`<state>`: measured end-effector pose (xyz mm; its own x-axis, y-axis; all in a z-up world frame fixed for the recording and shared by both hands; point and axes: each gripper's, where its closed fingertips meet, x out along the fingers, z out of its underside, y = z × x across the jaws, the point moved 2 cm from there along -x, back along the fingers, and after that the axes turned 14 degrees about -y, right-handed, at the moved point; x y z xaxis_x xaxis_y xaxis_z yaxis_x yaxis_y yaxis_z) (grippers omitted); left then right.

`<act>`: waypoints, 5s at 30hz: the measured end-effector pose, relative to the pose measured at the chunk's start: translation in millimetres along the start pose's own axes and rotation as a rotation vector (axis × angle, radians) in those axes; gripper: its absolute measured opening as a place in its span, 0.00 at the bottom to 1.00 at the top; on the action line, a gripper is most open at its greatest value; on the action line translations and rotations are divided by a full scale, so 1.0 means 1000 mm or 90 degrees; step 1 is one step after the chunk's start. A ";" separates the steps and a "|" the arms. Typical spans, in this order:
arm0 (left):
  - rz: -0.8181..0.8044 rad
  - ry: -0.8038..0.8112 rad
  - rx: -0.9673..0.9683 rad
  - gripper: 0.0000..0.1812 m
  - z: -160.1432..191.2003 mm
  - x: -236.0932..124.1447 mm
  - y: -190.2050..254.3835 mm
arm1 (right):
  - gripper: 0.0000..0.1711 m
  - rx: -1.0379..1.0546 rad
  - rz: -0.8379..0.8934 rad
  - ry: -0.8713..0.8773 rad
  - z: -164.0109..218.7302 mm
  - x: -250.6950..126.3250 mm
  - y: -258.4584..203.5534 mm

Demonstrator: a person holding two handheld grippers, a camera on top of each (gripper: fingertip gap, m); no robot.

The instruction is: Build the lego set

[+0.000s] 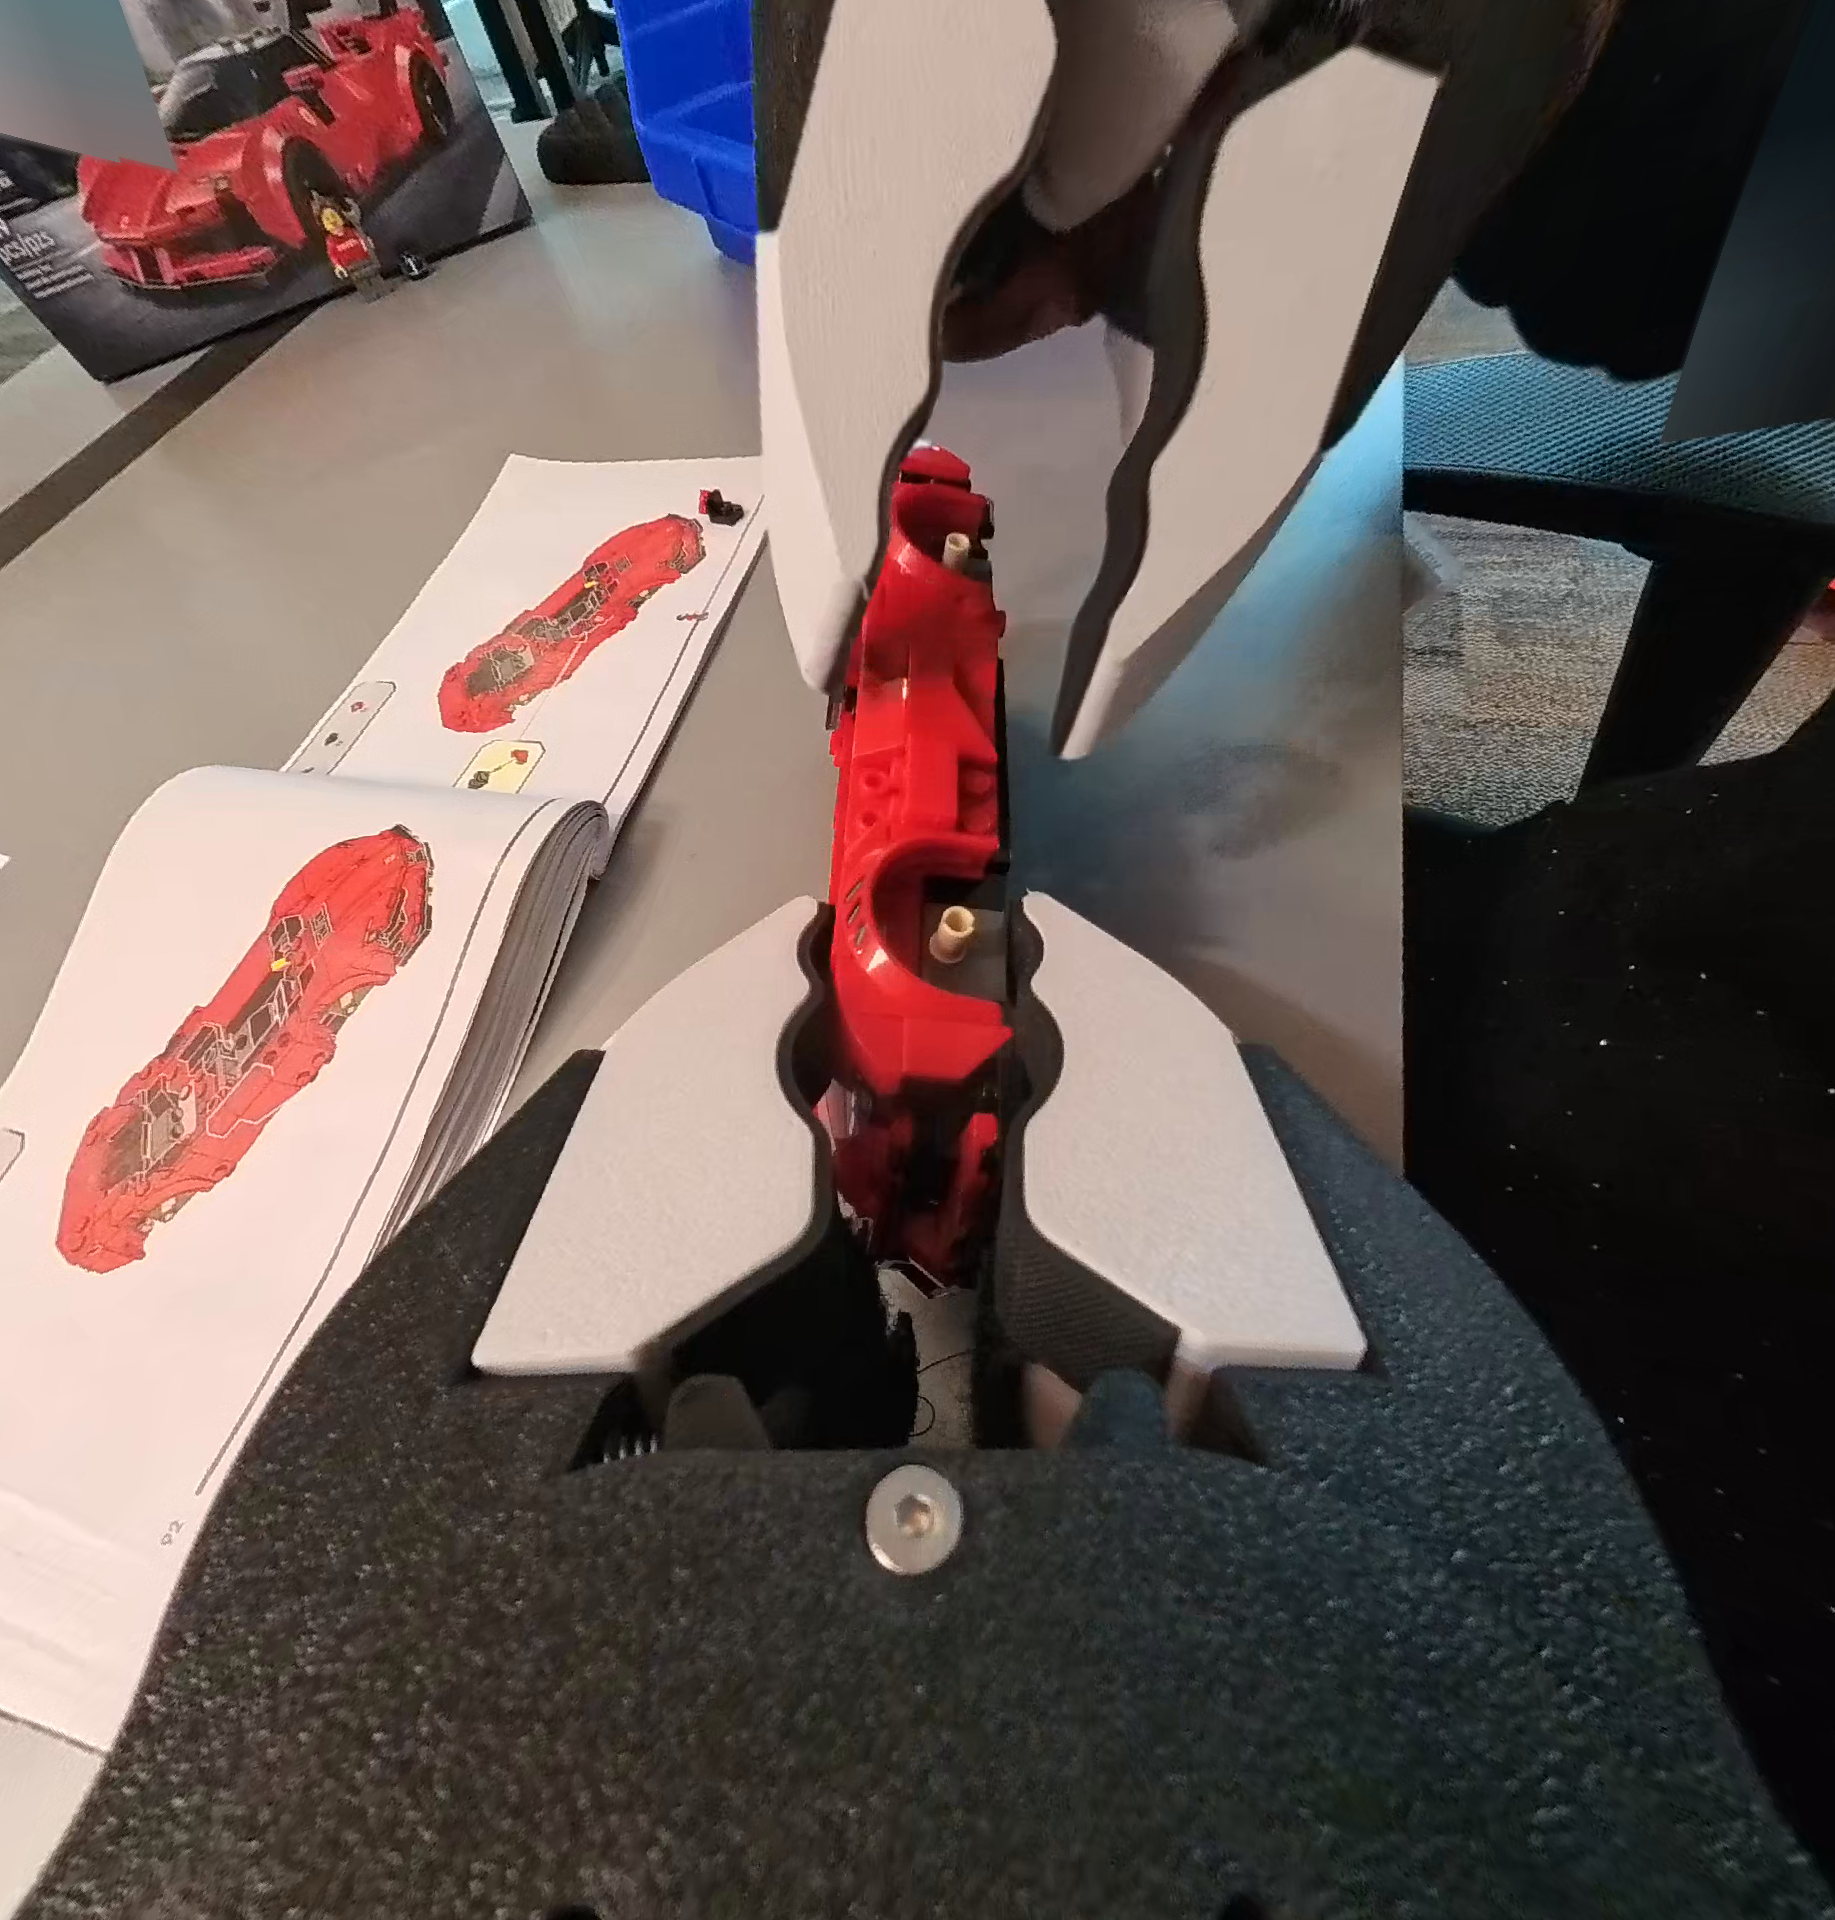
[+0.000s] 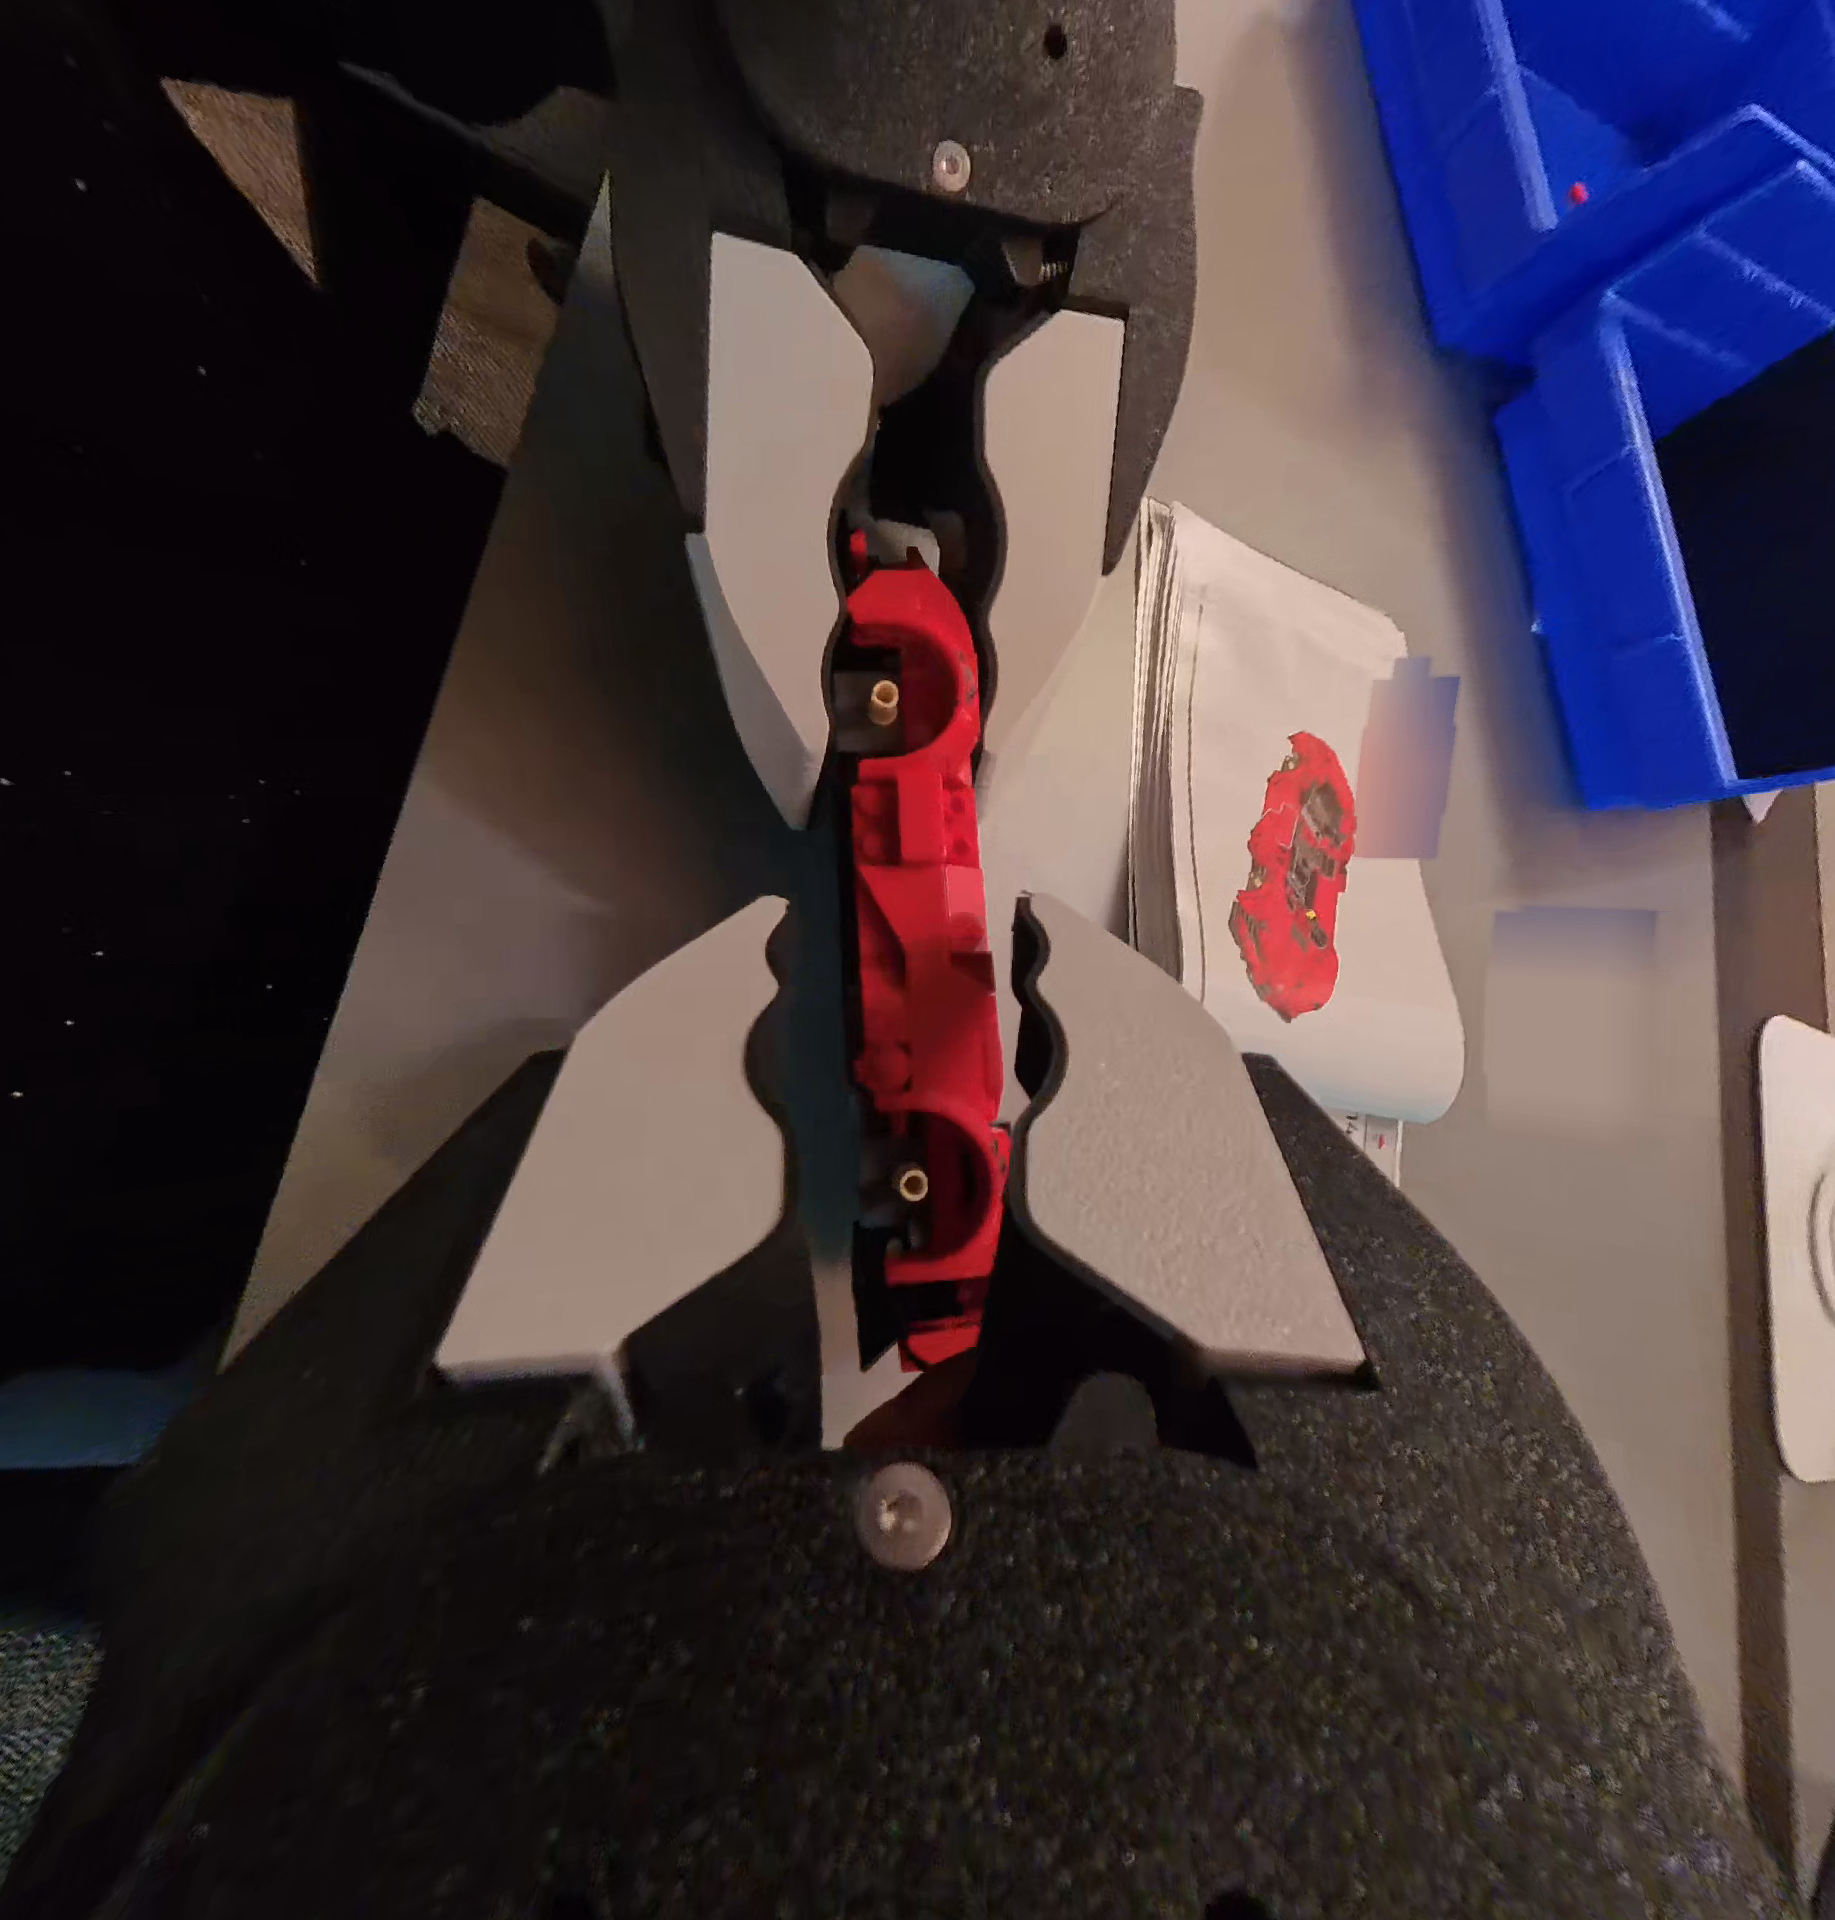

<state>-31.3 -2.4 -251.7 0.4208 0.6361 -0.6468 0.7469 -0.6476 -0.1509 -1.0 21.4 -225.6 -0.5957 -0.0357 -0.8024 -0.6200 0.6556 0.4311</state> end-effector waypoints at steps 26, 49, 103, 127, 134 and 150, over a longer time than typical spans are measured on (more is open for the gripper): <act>-0.002 0.003 0.003 0.17 0.001 0.000 0.000 | 0.16 -0.026 0.022 -0.032 0.001 0.005 0.001; -0.004 0.003 0.008 0.17 0.001 0.000 0.000 | 0.04 0.127 -0.069 0.070 0.001 -0.002 0.006; -0.007 0.004 0.010 0.17 0.000 -0.001 0.001 | 0.17 0.158 -0.067 0.074 0.002 -0.008 0.004; -0.016 0.006 0.028 0.17 0.000 -0.001 0.003 | 0.13 0.077 -0.031 0.021 -0.001 -0.003 0.003; -0.045 0.004 0.064 0.17 0.000 0.000 0.006 | 0.27 0.039 -0.009 -0.065 -0.006 0.004 -0.005; -0.138 0.051 0.165 0.34 -0.007 -0.023 0.004 | 0.18 -0.123 0.171 -0.145 0.002 0.016 -0.007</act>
<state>-34.1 -16.2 -232.1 0.3135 0.7949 -0.5195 0.6723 -0.5721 -0.4698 -5.0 18.2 -242.3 -0.6344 0.3007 -0.7121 -0.5553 0.4636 0.6905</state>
